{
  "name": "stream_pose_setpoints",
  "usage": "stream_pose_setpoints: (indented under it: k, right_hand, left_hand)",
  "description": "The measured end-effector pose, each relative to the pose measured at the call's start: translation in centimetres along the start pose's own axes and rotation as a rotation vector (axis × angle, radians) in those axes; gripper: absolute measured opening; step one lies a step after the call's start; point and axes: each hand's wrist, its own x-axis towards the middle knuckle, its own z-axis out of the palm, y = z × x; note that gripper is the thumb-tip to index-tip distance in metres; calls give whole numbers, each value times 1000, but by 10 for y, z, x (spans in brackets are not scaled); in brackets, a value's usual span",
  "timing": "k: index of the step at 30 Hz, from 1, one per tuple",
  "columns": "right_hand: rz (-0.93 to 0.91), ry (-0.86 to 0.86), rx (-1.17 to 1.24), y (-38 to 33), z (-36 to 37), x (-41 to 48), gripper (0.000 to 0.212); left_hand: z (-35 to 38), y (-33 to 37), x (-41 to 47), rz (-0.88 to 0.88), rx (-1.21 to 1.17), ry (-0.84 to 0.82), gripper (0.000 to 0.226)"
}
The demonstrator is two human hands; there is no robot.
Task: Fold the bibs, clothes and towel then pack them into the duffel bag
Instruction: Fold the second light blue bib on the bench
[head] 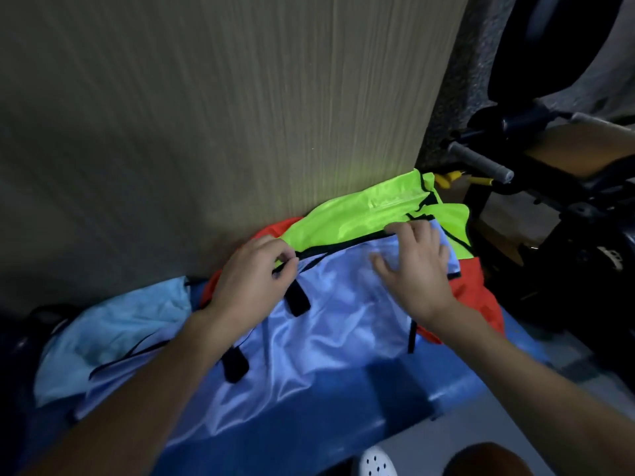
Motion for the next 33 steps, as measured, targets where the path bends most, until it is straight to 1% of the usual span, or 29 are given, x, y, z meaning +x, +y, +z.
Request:
stream_pose_setpoints:
  k: [2,6,9,12,13,15,16,18,21,23,26,28,30,32,33]
  right_hand:
    - [-70,-88,42,-25,7,-19,40]
    - [-212,-193,129,-80,28,-60,32]
    - [-347,-269,156,-119,47,-88,31]
    - [-527,-351,148,-151,66,-114,30]
    - [-580,-380,140,-158,73,-121,32]
    - [-679,-429,96,-171,88,-136,37]
    - [-720,-442,75,-177,94,-140,38]
    - [-786,-423,57,-192,107,-142,38]
    - [-824,-396,6,-210,122,-133,39]
    - [-851,-429,-46,-216,128,-127,32]
    - [-908,-460,-96,-219,135,-125,3]
    - [-923,-489,-141,-221,135,-126,11]
    - [-923,-497,-109,-218,135,-128,15]
    - [-912,-532,-62,-212,134,-128,39]
    - [-913,-539,-37,-211,133,-128,46]
  left_hand:
    - [-18,-11,-28,-65,1,12,9]
    - [-59,-47,-94,-243,13,24,12]
    - [-86,-76,-146,-330,16,61,11]
    - [-103,-101,-192,-407,59,30,10]
    - [-105,-109,-206,-431,74,18,15]
    - [-104,-119,-230,-483,46,16,33]
    - [-104,-120,-238,-530,0,16,38]
    - [-101,-120,-244,-640,-74,27,41]
    - [-100,-122,-244,-704,-150,38,37]
    - [-103,-123,-244,-707,-193,31,28]
    - [-104,-125,-246,-671,-179,11,16]
    - [-108,-125,-246,-672,-184,-27,12]
    - [-112,-127,-245,-665,-177,-47,11]
    - [-118,-128,-243,-656,-165,-25,11]
    - [-121,-128,-241,-648,-148,-10,9]
